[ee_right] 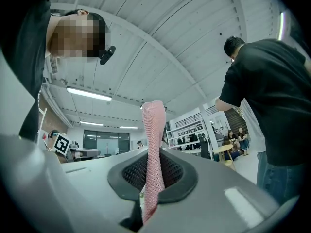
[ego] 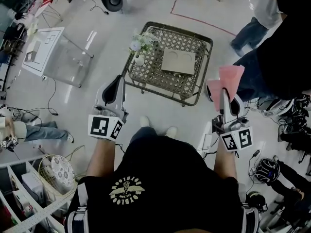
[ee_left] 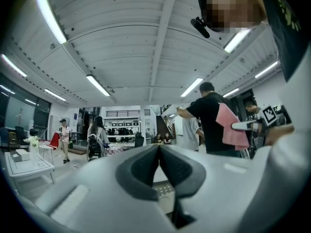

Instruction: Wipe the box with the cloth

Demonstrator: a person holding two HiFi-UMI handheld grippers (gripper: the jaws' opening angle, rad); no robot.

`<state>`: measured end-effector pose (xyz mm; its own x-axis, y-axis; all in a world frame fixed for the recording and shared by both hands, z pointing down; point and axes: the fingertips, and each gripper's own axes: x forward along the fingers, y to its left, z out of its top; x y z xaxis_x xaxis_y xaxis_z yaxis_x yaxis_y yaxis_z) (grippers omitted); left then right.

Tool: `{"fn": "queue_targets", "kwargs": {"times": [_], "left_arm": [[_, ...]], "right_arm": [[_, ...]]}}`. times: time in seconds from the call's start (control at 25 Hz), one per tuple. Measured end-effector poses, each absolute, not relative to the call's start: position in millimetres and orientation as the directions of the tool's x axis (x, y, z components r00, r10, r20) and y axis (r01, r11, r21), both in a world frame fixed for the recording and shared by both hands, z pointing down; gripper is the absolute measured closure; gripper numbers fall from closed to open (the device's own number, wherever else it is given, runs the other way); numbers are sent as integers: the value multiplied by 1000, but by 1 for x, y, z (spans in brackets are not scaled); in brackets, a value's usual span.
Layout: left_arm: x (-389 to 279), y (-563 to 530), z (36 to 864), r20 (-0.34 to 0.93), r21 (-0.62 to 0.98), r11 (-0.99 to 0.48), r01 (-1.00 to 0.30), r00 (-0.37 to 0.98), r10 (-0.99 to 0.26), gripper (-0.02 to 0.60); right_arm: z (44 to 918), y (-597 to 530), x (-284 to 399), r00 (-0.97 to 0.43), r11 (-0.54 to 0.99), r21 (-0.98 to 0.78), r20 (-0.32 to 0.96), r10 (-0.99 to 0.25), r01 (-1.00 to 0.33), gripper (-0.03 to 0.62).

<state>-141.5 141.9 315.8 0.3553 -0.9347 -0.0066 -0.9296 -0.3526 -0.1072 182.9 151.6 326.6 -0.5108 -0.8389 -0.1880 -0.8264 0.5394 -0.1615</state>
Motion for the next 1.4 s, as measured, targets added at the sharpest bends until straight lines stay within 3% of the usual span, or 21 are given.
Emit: {"fn": "queue_targets", "kwargs": {"times": [0.76, 1.4], "left_arm": [[-112, 85, 333, -11, -73, -466, -882, 468, -884, 581], [-144, -9, 338, -4, -39, -530, -847, 530, -848, 581]], "right_arm": [[339, 133, 196, -440, 457, -186, -127, -889, -870, 577], [332, 57, 153, -405, 420, -204, -116, -907, -884, 577]]}}
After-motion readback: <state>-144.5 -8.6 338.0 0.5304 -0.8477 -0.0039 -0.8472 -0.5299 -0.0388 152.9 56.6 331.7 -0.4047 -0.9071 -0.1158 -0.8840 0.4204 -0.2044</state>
